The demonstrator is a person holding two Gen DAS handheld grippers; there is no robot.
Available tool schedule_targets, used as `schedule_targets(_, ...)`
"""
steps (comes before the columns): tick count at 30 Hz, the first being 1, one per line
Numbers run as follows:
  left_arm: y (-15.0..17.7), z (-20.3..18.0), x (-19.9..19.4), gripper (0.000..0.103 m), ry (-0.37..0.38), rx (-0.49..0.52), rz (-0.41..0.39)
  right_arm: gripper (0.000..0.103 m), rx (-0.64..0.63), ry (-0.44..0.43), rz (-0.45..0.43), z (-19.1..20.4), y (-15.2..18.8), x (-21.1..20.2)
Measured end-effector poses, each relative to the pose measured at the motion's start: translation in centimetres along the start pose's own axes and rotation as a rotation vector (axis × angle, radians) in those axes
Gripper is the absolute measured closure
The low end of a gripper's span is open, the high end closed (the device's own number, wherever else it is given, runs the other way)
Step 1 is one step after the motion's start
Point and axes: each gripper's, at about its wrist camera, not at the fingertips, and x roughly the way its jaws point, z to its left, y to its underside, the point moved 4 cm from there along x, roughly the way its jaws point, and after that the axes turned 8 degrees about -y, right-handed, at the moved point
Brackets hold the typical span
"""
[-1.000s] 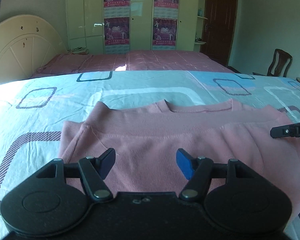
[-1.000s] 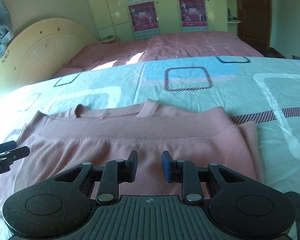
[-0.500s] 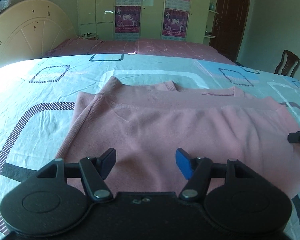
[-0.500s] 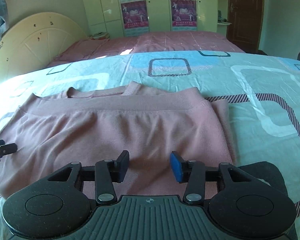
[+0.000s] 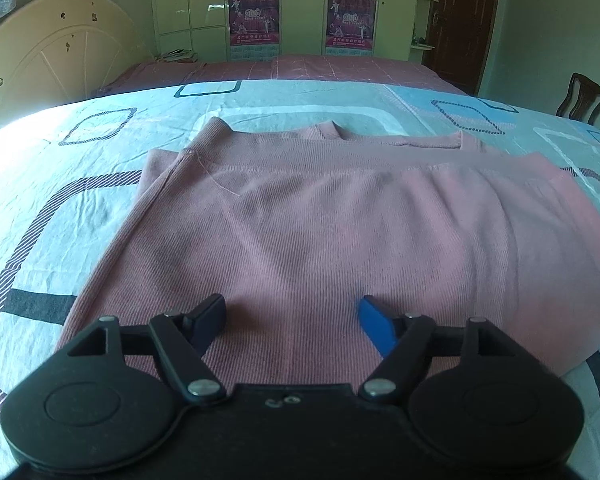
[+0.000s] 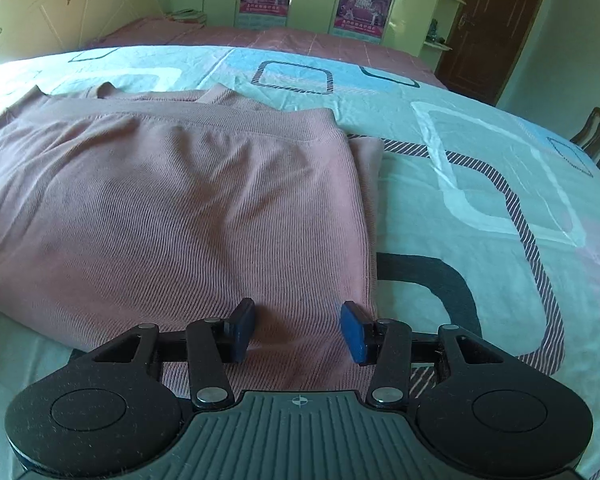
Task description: Fold small clothes
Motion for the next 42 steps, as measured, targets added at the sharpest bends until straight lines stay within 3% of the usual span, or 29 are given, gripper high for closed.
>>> schedule_targets(4,0.2,-0.2,-0.2,0.027,-0.016,0.019,0.013,0.057,0.068,-0.071,-0.058,1.3,-1.3,-1.4)
schedule_targets(10,0.1,-0.1,-0.1,0.026,-0.018,0.02,0.033,0.057,0.034,-0.155,-0.112,7.1,-4.7,-0.9)
schedule_targets(13,0.1,0.1,0.0,0.024,-0.009,0.028,0.032,0.057,0.001,-0.162,-0.082,9.7,-5.1,0.8)
schedule_targets(16,0.2,0.3,-0.1,0.024,0.004,0.034,0.034,0.057,-0.028,-0.105,-0.014,9.9,-3.3,2.2)
schedule_targets(19,0.5,1.0,-0.8,0.024,0.018,0.006,0.051,0.034,-0.037,-0.062,0.012,8.7,-1.9,1.7)
schedule_targets(23,1.8,2.5,-2.3,0.022,0.06,-0.071,0.085,0.034,0.026,-0.078,-0.001,8.0,-1.8,0.4)
schedule_targets(28,3.5,4.1,-4.2,0.019,0.091,-0.159,0.123,0.034,0.063,-0.142,-0.125,10.0,-4.5,-1.6)
schedule_targets(32,4.8,5.9,-4.3,0.016,0.131,-0.332,0.189,0.034,0.077,-0.196,-0.146,12.3,-6.6,-1.2)
schedule_targets(37,5.1,7.2,-3.5,0.011,0.184,-0.5,0.15,0.034,0.046,-0.213,-0.153,14.5,-7.6,-0.2)
schedule_targets(39,4.7,7.6,-2.7,0.006,0.204,-0.554,0.114,0.034,0.045,-0.209,-0.15,14.9,-7.8,0.5)
schedule_targets(42,3.7,8.1,-1.2,0.006,0.207,-0.623,0.052,0.034,0.048,-0.197,-0.153,15.1,-8.2,1.2)
